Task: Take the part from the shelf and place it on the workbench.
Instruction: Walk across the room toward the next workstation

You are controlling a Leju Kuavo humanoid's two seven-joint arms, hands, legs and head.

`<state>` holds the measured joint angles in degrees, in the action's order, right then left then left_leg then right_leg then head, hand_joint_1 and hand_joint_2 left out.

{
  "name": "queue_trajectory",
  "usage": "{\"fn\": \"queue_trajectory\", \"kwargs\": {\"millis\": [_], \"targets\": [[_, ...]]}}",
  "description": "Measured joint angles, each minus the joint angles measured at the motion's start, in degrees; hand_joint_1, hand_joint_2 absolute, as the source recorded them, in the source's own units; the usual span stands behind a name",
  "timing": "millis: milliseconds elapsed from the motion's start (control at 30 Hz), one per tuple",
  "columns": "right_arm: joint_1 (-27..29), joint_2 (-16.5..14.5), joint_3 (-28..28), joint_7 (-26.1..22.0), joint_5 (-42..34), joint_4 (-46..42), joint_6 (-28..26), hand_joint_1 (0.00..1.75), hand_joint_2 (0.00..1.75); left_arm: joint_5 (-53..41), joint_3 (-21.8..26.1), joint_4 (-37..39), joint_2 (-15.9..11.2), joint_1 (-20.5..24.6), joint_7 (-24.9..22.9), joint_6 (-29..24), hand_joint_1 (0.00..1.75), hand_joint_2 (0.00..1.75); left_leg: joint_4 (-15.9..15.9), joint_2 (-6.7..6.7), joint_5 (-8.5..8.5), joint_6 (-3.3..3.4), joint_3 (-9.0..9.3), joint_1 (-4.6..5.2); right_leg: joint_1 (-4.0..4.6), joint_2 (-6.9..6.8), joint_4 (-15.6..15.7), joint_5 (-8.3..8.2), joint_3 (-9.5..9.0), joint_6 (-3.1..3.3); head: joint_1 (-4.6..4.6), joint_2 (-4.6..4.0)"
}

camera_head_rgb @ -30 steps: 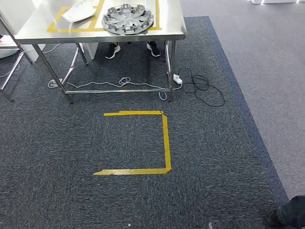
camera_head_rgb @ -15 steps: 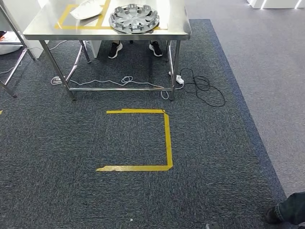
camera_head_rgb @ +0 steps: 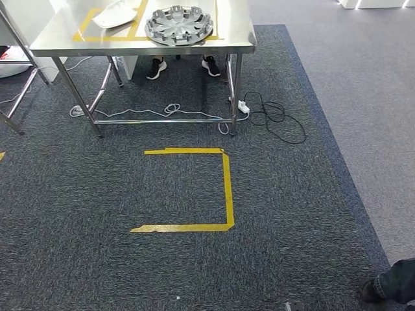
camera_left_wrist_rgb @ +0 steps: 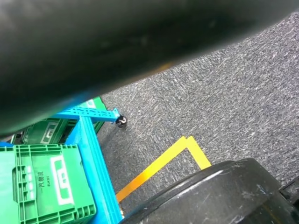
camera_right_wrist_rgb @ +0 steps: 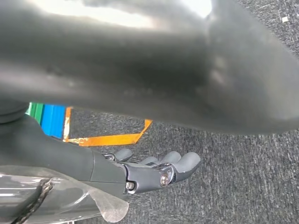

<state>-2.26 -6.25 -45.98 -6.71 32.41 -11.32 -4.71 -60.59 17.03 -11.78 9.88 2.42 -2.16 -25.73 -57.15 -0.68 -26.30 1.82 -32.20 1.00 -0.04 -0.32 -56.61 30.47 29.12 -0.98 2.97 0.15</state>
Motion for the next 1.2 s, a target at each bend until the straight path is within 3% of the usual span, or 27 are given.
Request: {"fn": "queue_trajectory", "kwargs": {"millis": [1100, 1200], "targets": [[-0.3, 0.0, -1.8, 0.0, -1.8, 0.0, 0.3, 0.00, 0.00, 0.3, 0.1, 0.0, -0.1, 0.0, -1.1, 0.9, 0.00, 0.00, 0.0, 0.00, -0.12, -0.15, -0.13, 0.29, -0.35, 0.01, 0.0, -0.04, 0.10, -0.09, 0.03, 0.00], [-0.4, 0.0, -1.9, 0.0, -0.8, 0.0, -0.5, 0.00, 0.00, 0.4, 0.6, 0.0, -0.5, 0.0, -2.6, 1.4, 0.00, 0.00, 0.0, 0.13, -0.10, 0.42, -0.21, 0.42, -0.46, -0.19, 0.2, -0.18, -0.22, -0.52, 0.00, 0.00]]}}
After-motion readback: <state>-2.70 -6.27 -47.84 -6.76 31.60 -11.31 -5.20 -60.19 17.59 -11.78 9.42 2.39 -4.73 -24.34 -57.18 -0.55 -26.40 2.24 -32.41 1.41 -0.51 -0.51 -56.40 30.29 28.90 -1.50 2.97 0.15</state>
